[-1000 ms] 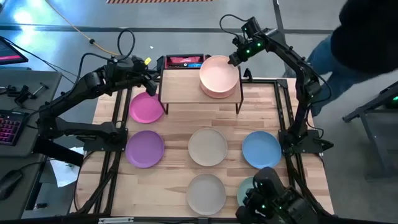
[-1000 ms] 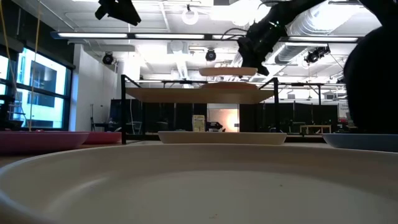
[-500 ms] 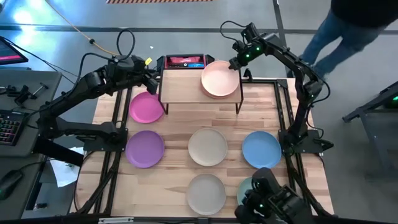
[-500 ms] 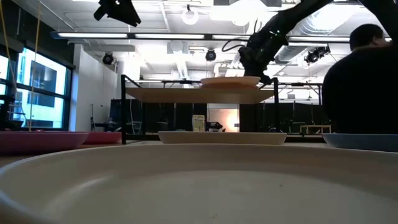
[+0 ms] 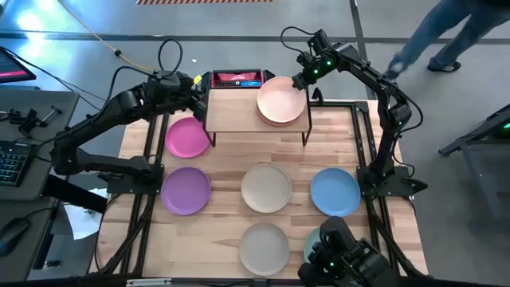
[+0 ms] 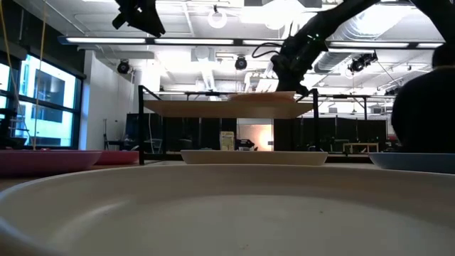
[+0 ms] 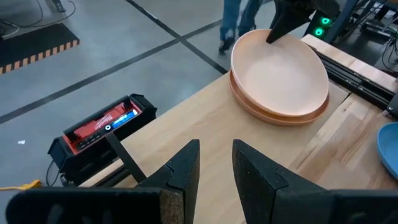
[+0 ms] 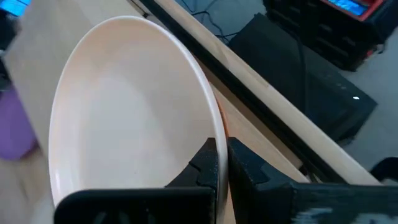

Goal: Place and stack plates onto a shelf
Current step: Stack the light brown plate on top of the brown plate on the shelf, then stack the grey plate on top of the light brown stacked plates on the shelf

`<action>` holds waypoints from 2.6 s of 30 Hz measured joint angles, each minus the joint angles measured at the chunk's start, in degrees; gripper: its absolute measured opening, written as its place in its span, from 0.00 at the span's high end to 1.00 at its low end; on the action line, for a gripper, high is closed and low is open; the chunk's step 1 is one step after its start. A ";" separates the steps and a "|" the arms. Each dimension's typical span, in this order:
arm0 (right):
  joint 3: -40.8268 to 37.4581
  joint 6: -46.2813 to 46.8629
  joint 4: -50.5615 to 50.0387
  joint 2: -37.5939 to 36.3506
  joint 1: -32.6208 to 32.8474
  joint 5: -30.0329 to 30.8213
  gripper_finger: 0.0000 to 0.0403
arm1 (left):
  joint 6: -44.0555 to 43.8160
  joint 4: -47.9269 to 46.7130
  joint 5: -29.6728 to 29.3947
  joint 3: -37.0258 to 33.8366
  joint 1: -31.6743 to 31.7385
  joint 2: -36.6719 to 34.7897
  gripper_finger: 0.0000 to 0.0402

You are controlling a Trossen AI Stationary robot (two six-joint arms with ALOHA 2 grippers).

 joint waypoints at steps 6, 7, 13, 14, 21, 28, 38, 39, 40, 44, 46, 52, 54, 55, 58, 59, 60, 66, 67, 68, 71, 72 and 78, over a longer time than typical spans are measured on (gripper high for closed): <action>0.00 0.55 0.69 0.00 0.18 -0.19 1.00 | -0.83 0.04 0.00 0.00 0.00 -0.02 0.79; 0.00 0.53 0.47 0.00 0.16 -0.16 1.00 | -0.87 0.04 0.00 0.00 0.00 -0.02 0.79; 0.00 0.11 0.34 0.00 0.60 -0.16 1.00 | -0.91 0.04 0.00 0.00 0.00 -0.02 0.79; 0.00 0.12 0.34 0.00 0.64 -0.16 1.00 | -0.91 0.04 0.00 0.00 0.00 -0.02 0.79; 0.00 -0.86 -0.45 0.00 0.88 0.86 0.98 | -0.90 0.04 -0.02 0.00 0.01 -0.02 0.79; 0.00 -1.40 -0.01 0.02 1.34 4.28 0.88 | -0.98 0.04 -0.14 0.00 0.02 -0.04 0.79; 0.78 -1.86 -0.82 0.07 1.23 4.32 0.80 | -1.91 0.04 -0.55 0.00 0.02 -0.04 0.79; 1.63 -1.86 -1.38 0.07 1.18 4.32 0.80 | -1.94 0.02 -0.55 0.00 0.01 -0.04 0.79; 2.69 -1.86 -1.99 0.07 1.17 4.32 0.79 | -1.94 0.01 -0.55 0.00 0.02 -0.04 0.79; 8.59 -2.95 -6.41 0.07 1.14 4.74 0.79 | -1.94 -0.34 -0.50 0.00 0.00 -0.07 0.79; 11.79 -3.85 -9.01 0.07 1.24 6.10 0.79 | -1.94 -1.59 -0.18 0.00 0.00 -0.07 0.79; 20.49 -5.75 -19.57 0.06 2.09 8.84 0.79 | -2.46 -7.96 3.16 -1.22 -0.39 -0.11 0.79; 22.96 -5.38 -23.22 0.04 2.68 8.87 0.79 | -3.18 -9.35 4.09 -2.41 -1.01 -0.09 0.79; 24.13 -4.85 -25.28 0.04 3.10 8.87 0.79 | -3.44 -10.08 4.63 -2.93 -1.41 -0.09 0.79; 27.03 -2.40 -30.50 0.02 5.01 8.87 0.79 | -3.92 -11.95 5.48 -4.18 -3.01 -0.11 0.79; 27.73 -1.55 -32.33 0.02 5.84 8.87 0.79 | -3.93 -11.94 5.97 -4.72 -3.70 -0.11 0.79; 28.29 -0.88 -33.90 0.02 6.82 8.88 0.79 | -3.96 -11.94 6.96 -5.34 -4.44 -0.11 0.79; 28.22 4.09 -34.24 -0.79 15.12 8.82 0.79 | -3.67 -11.76 12.22 -7.64 -8.76 -0.07 0.79; 28.22 5.09 -34.30 -0.85 16.70 8.86 0.79 | -3.35 -11.39 12.59 -7.88 -9.55 -0.07 0.79; 28.22 6.15 -34.33 -0.85 18.45 8.85 0.79 | -3.11 -11.33 12.61 -7.97 -10.49 -0.07 0.79; 28.22 8.80 -34.29 -0.89 23.91 8.90 0.79 | -2.46 -11.08 12.69 -7.98 -12.90 -0.07 0.79; 28.22 9.87 -34.30 -0.92 25.79 9.27 0.79 | -2.17 -11.10 12.70 -7.98 -13.66 -0.07 0.79; 28.20 17.39 -34.30 -0.92 37.15 16.30 0.79 | -0.63 -11.13 12.70 -7.98 -17.79 -0.07 0.79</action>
